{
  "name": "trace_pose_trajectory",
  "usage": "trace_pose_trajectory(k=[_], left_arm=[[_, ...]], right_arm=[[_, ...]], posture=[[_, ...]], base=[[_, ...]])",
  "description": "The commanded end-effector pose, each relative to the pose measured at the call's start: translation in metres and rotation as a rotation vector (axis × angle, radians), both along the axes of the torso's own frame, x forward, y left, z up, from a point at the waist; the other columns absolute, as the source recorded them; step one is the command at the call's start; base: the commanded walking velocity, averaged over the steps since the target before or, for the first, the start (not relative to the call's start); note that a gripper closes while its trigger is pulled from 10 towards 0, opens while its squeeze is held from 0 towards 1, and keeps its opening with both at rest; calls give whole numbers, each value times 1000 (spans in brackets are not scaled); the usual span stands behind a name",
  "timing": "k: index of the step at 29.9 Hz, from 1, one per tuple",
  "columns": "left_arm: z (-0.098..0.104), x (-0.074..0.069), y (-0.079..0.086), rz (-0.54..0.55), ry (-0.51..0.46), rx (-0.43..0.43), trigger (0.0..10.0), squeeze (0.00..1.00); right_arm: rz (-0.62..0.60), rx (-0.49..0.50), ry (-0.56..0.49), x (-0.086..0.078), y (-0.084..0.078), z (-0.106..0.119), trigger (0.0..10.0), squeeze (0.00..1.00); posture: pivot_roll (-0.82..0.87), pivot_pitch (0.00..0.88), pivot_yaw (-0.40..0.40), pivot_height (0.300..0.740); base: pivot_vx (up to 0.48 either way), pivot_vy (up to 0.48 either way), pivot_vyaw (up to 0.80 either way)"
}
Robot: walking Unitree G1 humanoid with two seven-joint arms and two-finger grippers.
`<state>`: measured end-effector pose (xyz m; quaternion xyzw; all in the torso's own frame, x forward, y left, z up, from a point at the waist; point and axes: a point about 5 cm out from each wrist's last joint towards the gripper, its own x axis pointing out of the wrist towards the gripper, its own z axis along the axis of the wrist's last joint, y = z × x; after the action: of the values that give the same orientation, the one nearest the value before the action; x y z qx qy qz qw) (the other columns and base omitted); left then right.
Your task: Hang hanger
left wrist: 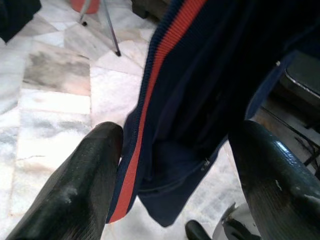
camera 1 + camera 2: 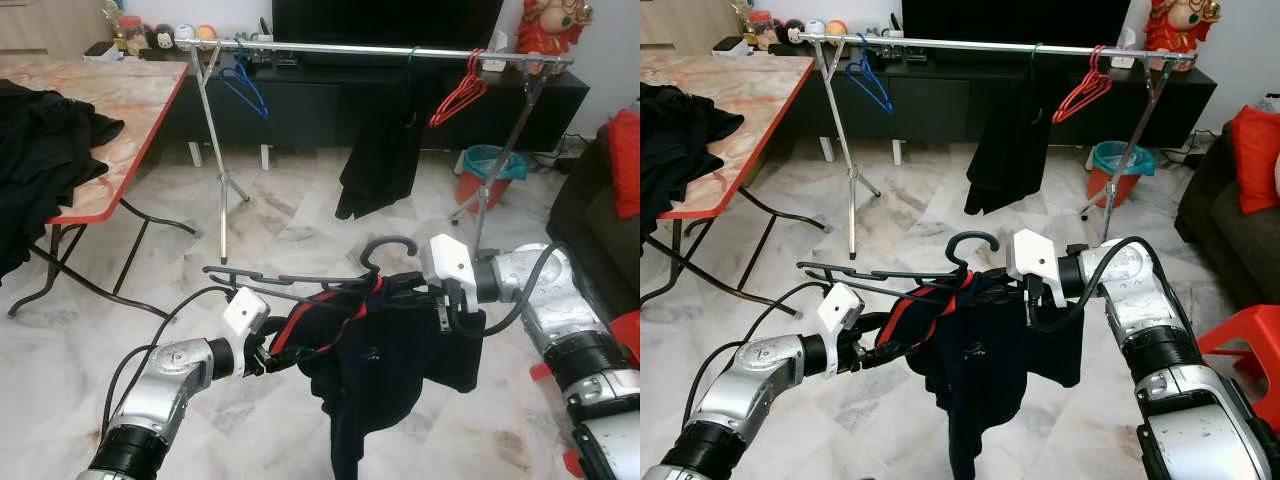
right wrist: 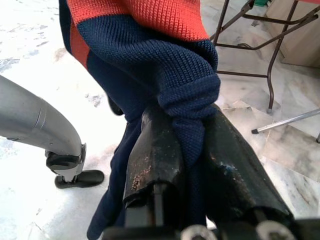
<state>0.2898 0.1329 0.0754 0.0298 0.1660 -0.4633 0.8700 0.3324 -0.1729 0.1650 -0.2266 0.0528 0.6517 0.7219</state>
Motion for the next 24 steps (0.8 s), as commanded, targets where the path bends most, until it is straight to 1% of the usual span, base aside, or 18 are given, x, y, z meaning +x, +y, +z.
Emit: trace_pose_trajectory(k=[1, 2, 4, 14, 24], left_arm=[[3, 3, -6, -16, -16, 6, 10000, 0], [3, 3, -7, -17, -16, 5, 6118, 0], [3, 3, -7, -19, -16, 3, 0, 0], [2, 1, -9, -26, -16, 6, 0, 0], [1, -1, -14, -56, -9, 0, 0, 0]], right_arm=[[23, 18, -44, 2, 4, 13, 10000, 0], [23, 18, -44, 2, 3, 13, 10000, 0], [19, 15, -44, 2, 2, 13, 10000, 0], [7, 12, -41, 2, 1, 12, 10000, 0], [-3, 26, -45, 4, 4, 11, 10000, 0]], posture=[[94, 0, -50, 740], [93, 0, -50, 740], [93, 0, -50, 740], [95, 0, -50, 740], [97, 0, -46, 740]], base=[[0, 0, 0], [0, 0, 0], [0, 0, 0], [0, 0, 0], [0, 0, 0]])
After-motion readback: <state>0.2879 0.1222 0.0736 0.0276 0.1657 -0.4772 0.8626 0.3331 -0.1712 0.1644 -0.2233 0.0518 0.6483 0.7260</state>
